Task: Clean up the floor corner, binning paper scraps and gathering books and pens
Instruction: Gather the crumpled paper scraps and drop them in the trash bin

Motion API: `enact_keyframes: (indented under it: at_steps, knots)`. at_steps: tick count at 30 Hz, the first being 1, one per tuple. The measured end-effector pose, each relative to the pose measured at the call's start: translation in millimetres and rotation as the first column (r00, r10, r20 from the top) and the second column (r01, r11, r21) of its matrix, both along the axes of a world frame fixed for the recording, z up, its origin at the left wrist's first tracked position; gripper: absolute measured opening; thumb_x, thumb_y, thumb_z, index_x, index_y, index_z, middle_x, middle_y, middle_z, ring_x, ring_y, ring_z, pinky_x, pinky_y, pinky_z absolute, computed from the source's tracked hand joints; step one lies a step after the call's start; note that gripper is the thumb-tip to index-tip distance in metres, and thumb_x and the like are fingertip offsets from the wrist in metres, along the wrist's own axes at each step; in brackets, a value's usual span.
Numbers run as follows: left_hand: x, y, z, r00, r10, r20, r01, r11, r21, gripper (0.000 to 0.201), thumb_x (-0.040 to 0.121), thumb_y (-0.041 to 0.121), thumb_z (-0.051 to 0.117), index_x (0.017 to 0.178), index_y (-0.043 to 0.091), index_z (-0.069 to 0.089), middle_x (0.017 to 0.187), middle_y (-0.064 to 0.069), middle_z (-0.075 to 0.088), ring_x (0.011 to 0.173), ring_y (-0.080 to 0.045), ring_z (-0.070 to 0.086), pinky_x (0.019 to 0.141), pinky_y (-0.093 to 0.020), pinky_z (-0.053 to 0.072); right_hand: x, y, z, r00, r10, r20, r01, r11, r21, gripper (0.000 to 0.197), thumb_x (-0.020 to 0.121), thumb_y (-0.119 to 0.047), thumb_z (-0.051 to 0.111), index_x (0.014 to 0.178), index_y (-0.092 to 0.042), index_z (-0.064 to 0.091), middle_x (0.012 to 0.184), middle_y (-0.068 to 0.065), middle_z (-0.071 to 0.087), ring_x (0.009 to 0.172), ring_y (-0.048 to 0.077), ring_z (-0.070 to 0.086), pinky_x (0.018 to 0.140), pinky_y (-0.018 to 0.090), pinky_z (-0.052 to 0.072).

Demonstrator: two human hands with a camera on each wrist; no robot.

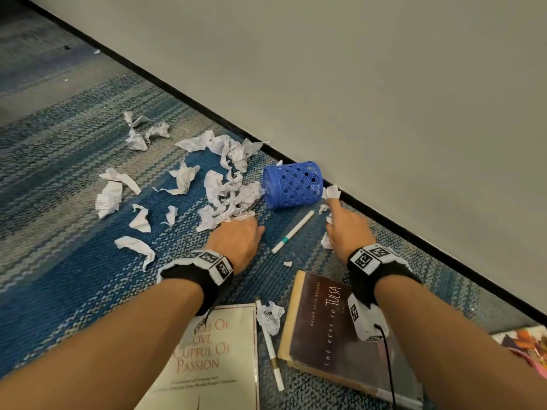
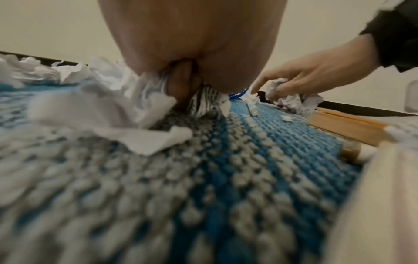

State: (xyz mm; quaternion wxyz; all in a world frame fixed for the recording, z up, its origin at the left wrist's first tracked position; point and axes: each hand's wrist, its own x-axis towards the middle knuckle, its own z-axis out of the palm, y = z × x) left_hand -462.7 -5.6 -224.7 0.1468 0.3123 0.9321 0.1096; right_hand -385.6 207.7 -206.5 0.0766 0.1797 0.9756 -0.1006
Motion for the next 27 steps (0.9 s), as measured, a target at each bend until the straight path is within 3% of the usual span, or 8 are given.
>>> enact_keyframes:
  at_steps: [5, 10, 13, 15, 19, 23, 27]
  knots:
    - [-1.8, 5.3, -4.8, 0.994, -0.102, -0.028, 0.099, 0.990, -0.096, 0.038, 0.104, 0.038, 0.028, 0.104, 0.006, 0.049, 0.093, -0.016, 0.065, 0.082, -0.037, 0.061, 0.067, -0.040, 0.046, -13.0, -4.0, -10.7, 0.998, 0.016, 0.060, -0.024, 0.990, 0.138, 0.044, 0.093, -0.008, 0.044, 0.136, -0.011, 0.035, 0.111, 0.017, 0.061, 0.096, 0.037, 0.060, 0.066, 0.039, 0.038]
    - [-0.9, 1.3, 6.4, 0.988, -0.145, 0.043, 0.148, 0.986, -0.073, 0.029, 0.104, 0.031, 0.029, 0.110, 0.005, 0.042, 0.099, -0.019, 0.062, 0.085, -0.036, 0.059, 0.067, -0.040, 0.042, -16.7, -2.4, -9.2, 0.990, -0.100, 0.099, 0.085, 0.985, 0.147, 0.062, 0.094, -0.010, 0.045, 0.149, -0.004, 0.015, 0.110, 0.018, 0.061, 0.100, 0.037, 0.060, 0.069, 0.038, 0.039]
    - [13.8, 9.5, 21.4, 0.967, -0.214, 0.139, 0.206, 0.976, 0.066, 0.022, 0.103, 0.028, 0.033, 0.111, 0.009, 0.041, 0.096, -0.015, 0.062, 0.081, -0.033, 0.057, 0.071, -0.043, 0.047, -12.7, 2.1, -2.6, 0.976, -0.150, 0.157, 0.135, 0.985, 0.106, 0.040, 0.094, -0.010, 0.045, 0.132, -0.003, 0.039, 0.117, 0.024, 0.058, 0.107, 0.039, 0.057, 0.083, 0.041, 0.046]
    - [30.6, 19.7, 25.5, 0.932, -0.321, 0.168, 0.317, 0.947, 0.051, 0.020, 0.103, 0.022, 0.035, 0.116, 0.008, 0.038, 0.089, -0.013, 0.059, 0.073, -0.031, 0.053, 0.065, -0.044, 0.044, -5.1, 5.0, 4.1, 0.969, -0.176, 0.174, 0.168, 0.984, 0.060, 0.031, 0.093, -0.011, 0.046, 0.123, -0.003, 0.046, 0.118, 0.026, 0.058, 0.109, 0.040, 0.056, 0.085, 0.041, 0.046]
    - [43.8, 33.4, 15.8, 0.884, -0.456, 0.102, 0.467, 0.869, -0.164, 0.034, 0.100, 0.008, 0.033, 0.133, 0.002, 0.028, 0.096, -0.020, 0.062, 0.074, -0.036, 0.057, 0.058, -0.041, 0.039, 23.2, 7.1, 20.8, 0.980, -0.189, 0.057, 0.192, 0.980, -0.054, 0.017, 0.093, -0.016, 0.049, 0.106, -0.005, 0.052, 0.105, 0.026, 0.063, 0.098, 0.042, 0.060, 0.076, 0.040, 0.045]
    - [46.8, 35.2, 15.2, 0.897, -0.433, 0.091, 0.442, 0.878, -0.181, 0.032, 0.098, 0.006, 0.035, 0.130, 0.003, 0.031, 0.100, -0.020, 0.063, 0.084, -0.038, 0.062, 0.061, -0.042, 0.043, 70.4, -0.7, 47.1, 0.985, -0.170, -0.007, 0.169, 0.983, -0.078, 0.011, 0.095, -0.019, 0.048, 0.091, -0.009, 0.047, 0.086, 0.022, 0.064, 0.081, 0.039, 0.059, 0.062, 0.034, 0.031]
    - [49.3, 35.0, 21.8, 0.913, -0.384, 0.137, 0.404, 0.899, -0.172, 0.025, 0.098, 0.007, 0.034, 0.123, 0.003, 0.036, 0.106, -0.022, 0.061, 0.092, -0.038, 0.061, 0.067, -0.043, 0.044, 128.8, -12.3, 75.3, 0.977, -0.203, -0.063, 0.198, 0.977, -0.074, 0.012, 0.095, -0.019, 0.050, 0.088, -0.010, 0.048, 0.078, 0.016, 0.065, 0.075, 0.037, 0.059, 0.061, 0.035, 0.034]
